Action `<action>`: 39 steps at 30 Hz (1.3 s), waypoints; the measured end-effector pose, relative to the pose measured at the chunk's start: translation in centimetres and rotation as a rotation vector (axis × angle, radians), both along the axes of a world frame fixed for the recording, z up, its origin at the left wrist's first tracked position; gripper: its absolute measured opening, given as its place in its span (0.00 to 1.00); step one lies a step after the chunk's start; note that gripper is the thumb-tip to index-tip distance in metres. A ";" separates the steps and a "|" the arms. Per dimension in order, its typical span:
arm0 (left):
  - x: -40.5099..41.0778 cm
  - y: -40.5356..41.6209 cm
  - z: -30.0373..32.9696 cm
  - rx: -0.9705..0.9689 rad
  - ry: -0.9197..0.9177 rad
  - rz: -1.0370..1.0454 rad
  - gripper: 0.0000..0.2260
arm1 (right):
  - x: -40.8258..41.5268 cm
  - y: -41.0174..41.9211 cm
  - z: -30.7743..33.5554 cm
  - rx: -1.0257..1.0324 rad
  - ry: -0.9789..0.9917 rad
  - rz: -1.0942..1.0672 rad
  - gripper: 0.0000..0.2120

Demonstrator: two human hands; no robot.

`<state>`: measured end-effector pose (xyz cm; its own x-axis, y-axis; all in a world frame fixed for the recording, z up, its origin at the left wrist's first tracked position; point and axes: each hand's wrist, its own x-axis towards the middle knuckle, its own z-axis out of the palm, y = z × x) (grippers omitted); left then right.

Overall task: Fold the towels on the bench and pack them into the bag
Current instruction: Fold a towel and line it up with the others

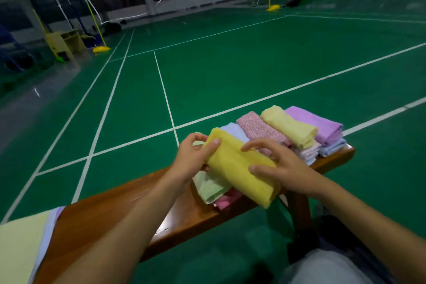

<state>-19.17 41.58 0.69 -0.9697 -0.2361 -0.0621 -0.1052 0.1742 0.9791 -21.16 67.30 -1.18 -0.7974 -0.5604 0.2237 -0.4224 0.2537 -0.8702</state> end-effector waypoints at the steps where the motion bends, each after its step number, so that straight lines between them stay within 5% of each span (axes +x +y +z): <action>1: -1.5 1.7 -0.1 -0.013 0.004 -0.014 0.18 | -0.8 1.7 -0.1 -0.014 -0.003 -0.037 0.18; 10: -16.7 16.4 1.3 -0.125 0.091 -0.130 0.20 | -12.3 14.8 1.5 -0.025 0.054 -0.310 0.19; 15: -22.2 20.2 -0.1 -0.650 0.099 -0.148 0.40 | -19.5 16.6 0.6 0.077 0.051 -0.390 0.17; 18: -22.7 20.6 -3.6 -1.032 0.017 -0.404 0.39 | -22.7 15.9 -3.2 0.377 0.024 -0.352 0.18; 21: -22.8 20.1 -5.7 -1.251 0.002 -0.534 0.32 | -23.1 15.4 -4.8 0.449 -0.089 -0.328 0.18; 31: -20.6 18.8 -4.4 -1.033 0.121 -0.546 0.27 | -21.2 14.5 -3.8 0.801 0.130 -0.455 0.19; 39: -14.3 12.0 2.4 -0.867 0.410 -0.459 0.11 | -14.9 9.0 0.5 0.412 0.424 -0.403 0.15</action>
